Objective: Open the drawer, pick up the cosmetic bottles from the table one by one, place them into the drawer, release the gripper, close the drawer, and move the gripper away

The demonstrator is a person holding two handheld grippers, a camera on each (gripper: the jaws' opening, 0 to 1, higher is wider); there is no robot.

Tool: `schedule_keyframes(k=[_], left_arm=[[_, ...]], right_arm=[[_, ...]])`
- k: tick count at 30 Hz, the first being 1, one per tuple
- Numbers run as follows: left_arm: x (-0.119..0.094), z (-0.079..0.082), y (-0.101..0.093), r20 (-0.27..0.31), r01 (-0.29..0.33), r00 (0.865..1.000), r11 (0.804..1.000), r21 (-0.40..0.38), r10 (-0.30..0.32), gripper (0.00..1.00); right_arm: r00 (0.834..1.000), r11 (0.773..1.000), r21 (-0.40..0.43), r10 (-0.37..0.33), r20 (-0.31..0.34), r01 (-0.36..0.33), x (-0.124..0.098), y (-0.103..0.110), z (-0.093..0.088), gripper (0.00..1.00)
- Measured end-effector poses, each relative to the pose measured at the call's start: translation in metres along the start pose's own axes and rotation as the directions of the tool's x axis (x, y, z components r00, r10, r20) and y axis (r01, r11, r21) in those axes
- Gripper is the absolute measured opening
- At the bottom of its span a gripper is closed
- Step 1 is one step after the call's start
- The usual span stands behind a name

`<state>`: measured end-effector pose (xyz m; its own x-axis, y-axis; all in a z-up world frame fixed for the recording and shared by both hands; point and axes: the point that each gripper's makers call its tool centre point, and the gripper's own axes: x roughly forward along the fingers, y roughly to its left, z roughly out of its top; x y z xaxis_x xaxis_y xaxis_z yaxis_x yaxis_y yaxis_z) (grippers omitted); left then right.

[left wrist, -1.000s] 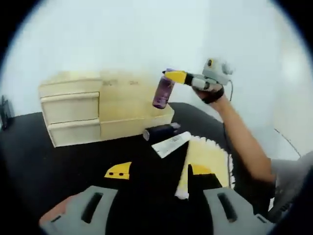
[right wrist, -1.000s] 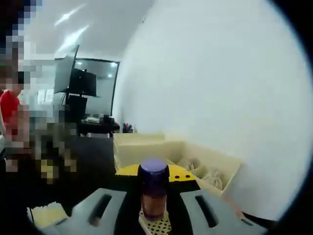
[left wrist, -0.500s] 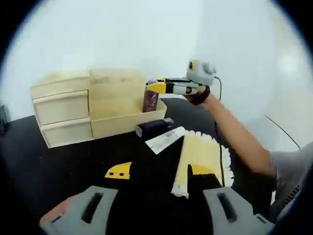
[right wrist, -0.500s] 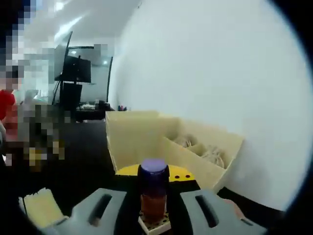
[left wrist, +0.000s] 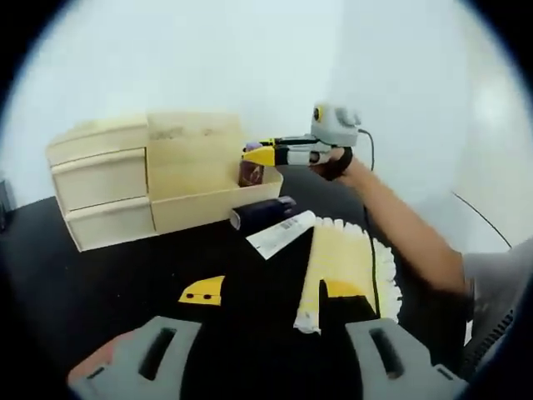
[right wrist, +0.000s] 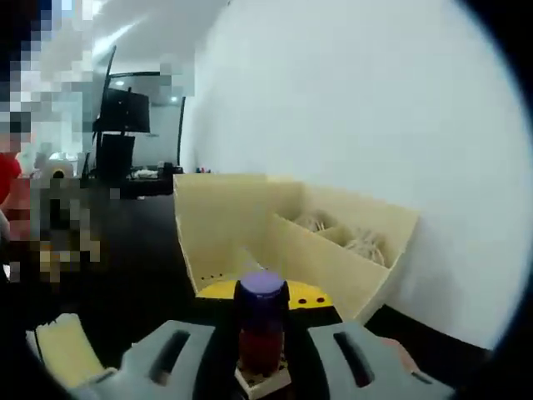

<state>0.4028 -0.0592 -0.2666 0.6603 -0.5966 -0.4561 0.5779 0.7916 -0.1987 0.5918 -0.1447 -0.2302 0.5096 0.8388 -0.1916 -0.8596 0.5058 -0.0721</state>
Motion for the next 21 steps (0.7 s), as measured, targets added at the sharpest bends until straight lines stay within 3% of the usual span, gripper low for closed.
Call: schedule_keyframes(k=[4,8,12,15,17,19,20,21], left_arm=[[0.0,-0.002,-0.001,0.002,0.0,1.0,1.0,0.001,0.0,0.39],[0.001,-0.007,-0.005,-0.001,-0.002,1.0,1.0,0.003,0.002,0.39],[0.0,-0.007,-0.004,0.0,-0.003,1.0,1.0,0.002,0.003,0.39],[0.0,-0.008,-0.004,0.0,-0.005,1.0,1.0,0.001,0.005,0.38],[0.001,-0.01,-0.005,0.001,-0.006,1.0,1.0,0.0,0.006,0.38],[0.001,-0.011,-0.006,-0.001,-0.008,1.0,1.0,0.001,0.008,0.38],[0.002,-0.011,-0.005,-0.002,-0.012,1.0,1.0,0.001,0.012,0.38],[0.002,-0.012,-0.004,-0.003,-0.015,1.0,1.0,0.002,0.015,0.38]], right_arm=[[1.0,0.999,-0.012,-0.03,0.007,0.03,-0.004,-0.004,0.002,0.18],[0.996,0.996,-0.017,-0.091,0.011,0.091,-0.01,-0.008,0.014,0.26],[0.973,0.972,-0.058,-0.23,-0.014,0.228,-0.021,-0.016,0.035,0.25],[0.967,0.968,-0.038,-0.249,-0.047,0.247,-0.022,-0.005,0.048,0.27],[0.948,0.954,-0.023,-0.301,-0.103,0.3,-0.024,-0.002,0.049,0.29],[0.916,0.927,-0.023,-0.375,-0.14,0.375,-0.026,-0.003,0.052,0.3],[0.889,0.902,0.037,-0.415,-0.193,0.429,-0.029,-0.005,0.047,0.28],[0.902,0.918,0.005,-0.39,-0.185,0.397,-0.024,0.003,0.05,0.29]])
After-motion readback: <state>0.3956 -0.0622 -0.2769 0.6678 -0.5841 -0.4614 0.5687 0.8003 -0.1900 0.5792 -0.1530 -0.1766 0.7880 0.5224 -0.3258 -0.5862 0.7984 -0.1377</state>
